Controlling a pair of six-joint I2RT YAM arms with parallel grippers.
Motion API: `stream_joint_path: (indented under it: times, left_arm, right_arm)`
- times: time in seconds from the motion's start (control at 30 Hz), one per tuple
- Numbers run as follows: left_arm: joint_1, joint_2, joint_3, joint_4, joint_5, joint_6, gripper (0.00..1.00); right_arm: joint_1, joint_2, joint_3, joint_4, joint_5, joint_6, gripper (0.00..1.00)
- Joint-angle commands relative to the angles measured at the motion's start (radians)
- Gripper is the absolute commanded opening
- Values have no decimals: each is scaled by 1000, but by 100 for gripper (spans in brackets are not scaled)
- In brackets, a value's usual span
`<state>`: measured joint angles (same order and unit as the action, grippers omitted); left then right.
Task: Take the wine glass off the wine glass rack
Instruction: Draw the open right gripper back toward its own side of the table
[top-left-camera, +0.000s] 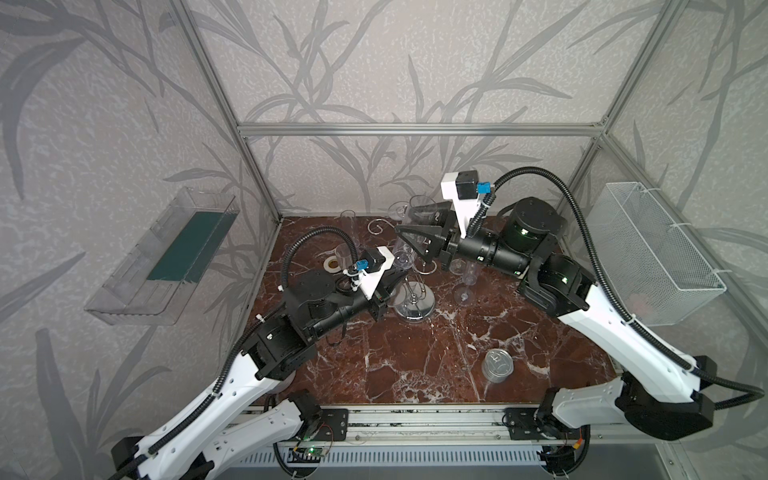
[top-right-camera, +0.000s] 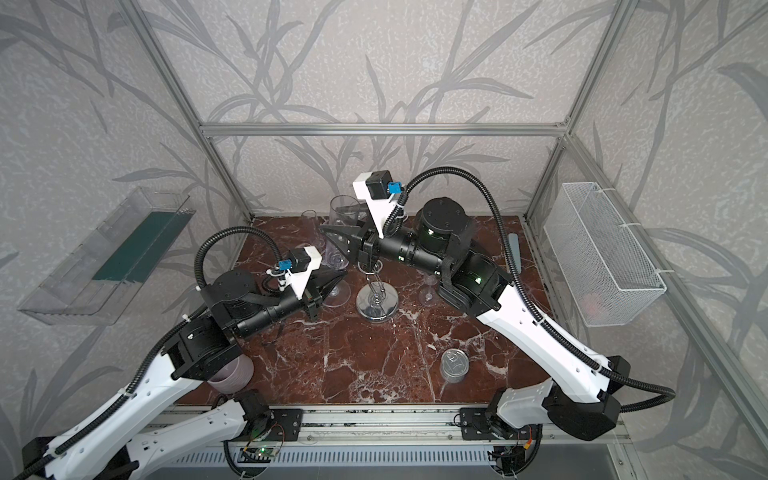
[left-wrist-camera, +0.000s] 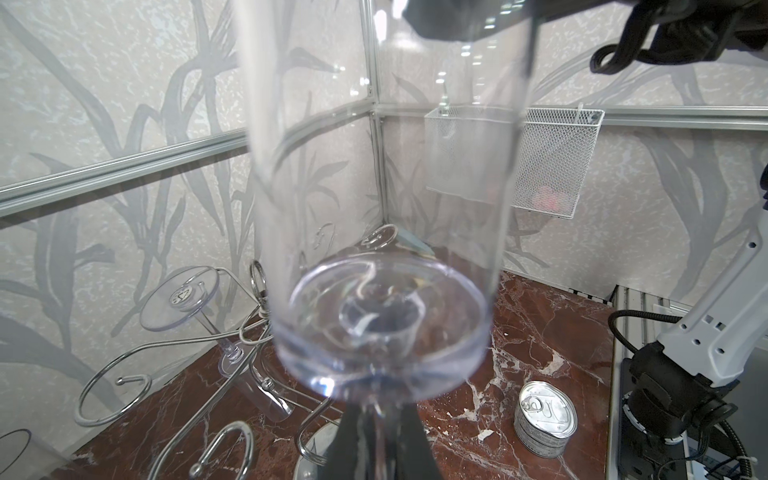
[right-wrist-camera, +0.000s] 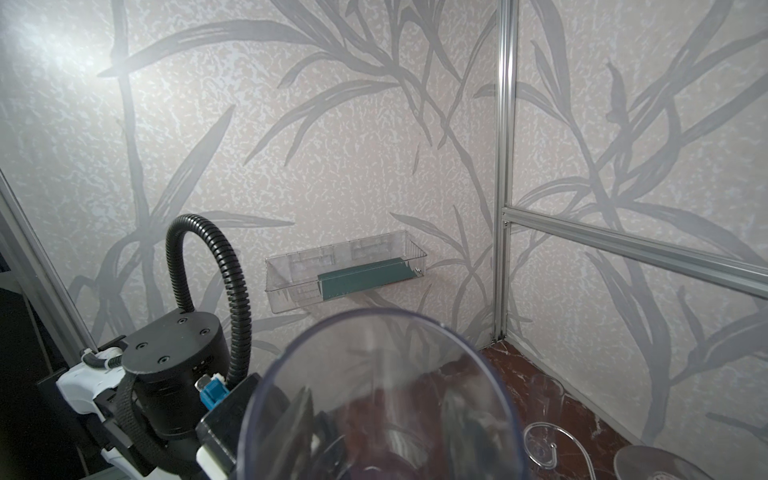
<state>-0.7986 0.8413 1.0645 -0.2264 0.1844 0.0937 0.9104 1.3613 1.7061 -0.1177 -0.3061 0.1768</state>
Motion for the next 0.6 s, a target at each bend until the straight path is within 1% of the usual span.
stream_joint_path:
  times: [0.0,0.13,0.17,0.4,0.5,0.57]
  left_arm:
    - [-8,-4,5,7,4,21,0]
    - [-8,-7,1,17,-6,17,0]
    - [-9,-9,-1,22,-8,14,2]
    - [-8,-23,-20,50,-13,-4,37]
    - [-8,-32,-27,63,-24,-7,48]
    - [-8,-39,-32,73,-34,-8,52]
  right_arm:
    - [-8,-4,26,30,-10,1,43]
    - [-10,-13,11,41,-10,-2,40]
    - [-10,-17,6,43,-10,-3,40]
    - [-18,-48,-21,36,-1,-9,40]
    - [-22,-70,-42,35,6,-11,39]
    - [-25,-86,-57,30,9,-11,39]
